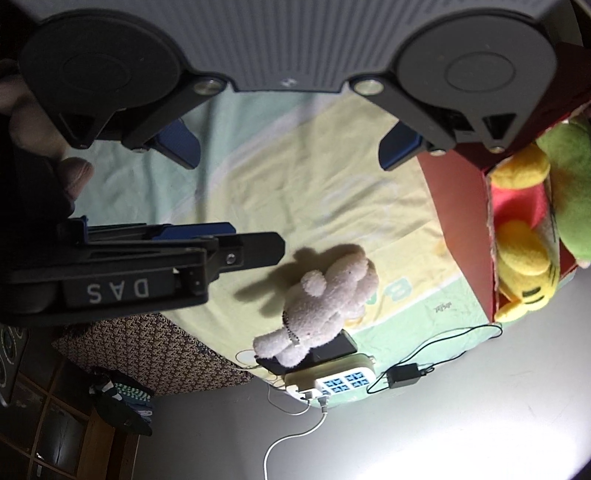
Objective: Organize objects
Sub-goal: 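Move the right tool toward the white bunny with blue checkered ears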
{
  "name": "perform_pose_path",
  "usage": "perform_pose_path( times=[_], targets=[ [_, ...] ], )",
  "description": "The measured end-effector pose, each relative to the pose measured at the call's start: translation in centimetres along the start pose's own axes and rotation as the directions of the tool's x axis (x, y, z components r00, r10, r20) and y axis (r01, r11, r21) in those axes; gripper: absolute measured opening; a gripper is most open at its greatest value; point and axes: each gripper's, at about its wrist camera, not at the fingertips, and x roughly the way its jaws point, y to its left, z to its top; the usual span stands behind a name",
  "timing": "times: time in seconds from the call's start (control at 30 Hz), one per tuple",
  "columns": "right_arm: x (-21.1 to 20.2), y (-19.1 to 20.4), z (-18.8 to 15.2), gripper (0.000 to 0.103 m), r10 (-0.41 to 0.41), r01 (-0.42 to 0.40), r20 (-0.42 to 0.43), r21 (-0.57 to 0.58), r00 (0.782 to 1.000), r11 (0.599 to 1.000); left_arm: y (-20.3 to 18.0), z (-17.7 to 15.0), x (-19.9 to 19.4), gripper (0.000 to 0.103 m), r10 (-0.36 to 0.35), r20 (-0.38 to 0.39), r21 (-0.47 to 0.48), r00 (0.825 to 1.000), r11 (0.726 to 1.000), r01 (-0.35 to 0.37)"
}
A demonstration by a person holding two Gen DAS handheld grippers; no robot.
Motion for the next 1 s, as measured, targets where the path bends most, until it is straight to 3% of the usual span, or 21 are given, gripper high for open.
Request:
perform_pose_path(
  times=[0.37,0.67,1.0],
  targets=[
    [1.3,-2.4,3.5,0.051,0.015,-0.016,-0.026,-0.033,1.000,0.999,-0.3,1.0,4.1,0.102,0.034,-0.061,-0.056,0.998,0.998,-0.038],
    [5.5,-0.2,9.0,0.051,0.037,-0.043,-0.040,-0.168,0.999,0.985,-0.2,1.0,5.8,0.102,0.045,-0.058,-0.081,0.997,0.995,-0.050],
    [13.0,2.6,13.0,0.051,-0.141,0.120,-0.046,-0.313,0.989,0.942,1.1,1.2,7.3,0.102,0.037,-0.080,-0.162,0.996,0.985,-0.050]
  ],
)
